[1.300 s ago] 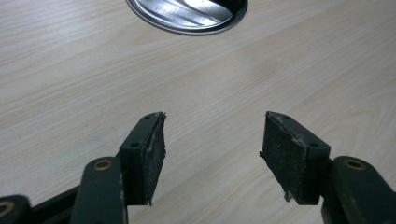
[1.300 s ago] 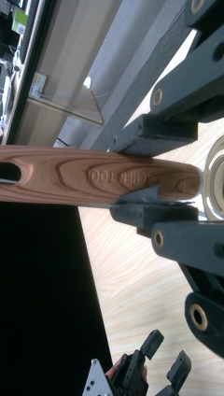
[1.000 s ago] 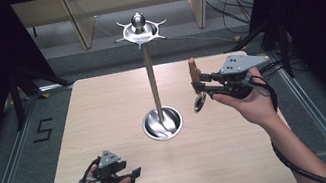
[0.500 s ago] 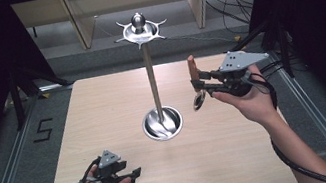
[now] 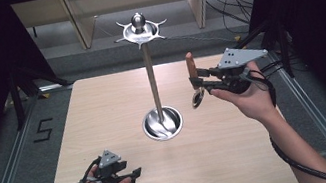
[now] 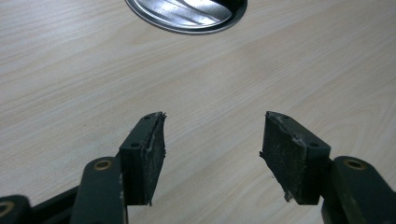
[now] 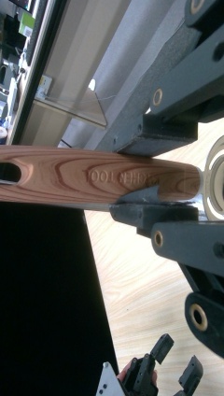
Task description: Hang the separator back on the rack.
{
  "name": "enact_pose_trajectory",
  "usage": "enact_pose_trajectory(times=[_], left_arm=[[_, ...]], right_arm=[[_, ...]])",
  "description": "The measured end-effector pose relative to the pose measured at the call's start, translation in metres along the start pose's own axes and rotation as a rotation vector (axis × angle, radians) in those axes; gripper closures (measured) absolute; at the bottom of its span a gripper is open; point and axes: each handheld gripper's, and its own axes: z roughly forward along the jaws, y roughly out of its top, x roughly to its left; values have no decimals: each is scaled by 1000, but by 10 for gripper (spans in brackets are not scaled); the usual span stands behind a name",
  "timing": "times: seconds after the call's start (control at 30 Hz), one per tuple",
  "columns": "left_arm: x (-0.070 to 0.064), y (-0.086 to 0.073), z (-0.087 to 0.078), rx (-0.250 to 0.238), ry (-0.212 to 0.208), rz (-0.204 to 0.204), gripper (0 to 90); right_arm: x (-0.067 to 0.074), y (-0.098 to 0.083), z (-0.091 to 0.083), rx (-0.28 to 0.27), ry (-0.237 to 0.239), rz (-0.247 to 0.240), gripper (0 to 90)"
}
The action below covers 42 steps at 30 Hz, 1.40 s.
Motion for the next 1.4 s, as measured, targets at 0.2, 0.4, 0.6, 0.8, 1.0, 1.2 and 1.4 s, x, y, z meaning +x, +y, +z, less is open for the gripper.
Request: enact_pose_trajectory(times=[0.2,0.4,0.6,0.8,1.0,1.2,1.4], left_arm=[[0,0,-1,5,10,2,384],[2,1,-2,18,6,23,384],[2,1,-2,21,4,24,384],[2,1,-3,20,16,23,384],[2,1,-2,16,5,22,384],[2,1,-2,17,5,24,383],[1,1,-2,4,-1,8,383]], right_arm=[[2,3,1,-1,-3,9,685],[1,7,3,-6,5,6,685],[2,9,4,-2,8,5,684],[2,11,4,-5,10,3,684],[2,13,4,-9,12,-3,685],[2,14,5,-8,3,-13,684],[3,14,7,-12,2,3,685]])
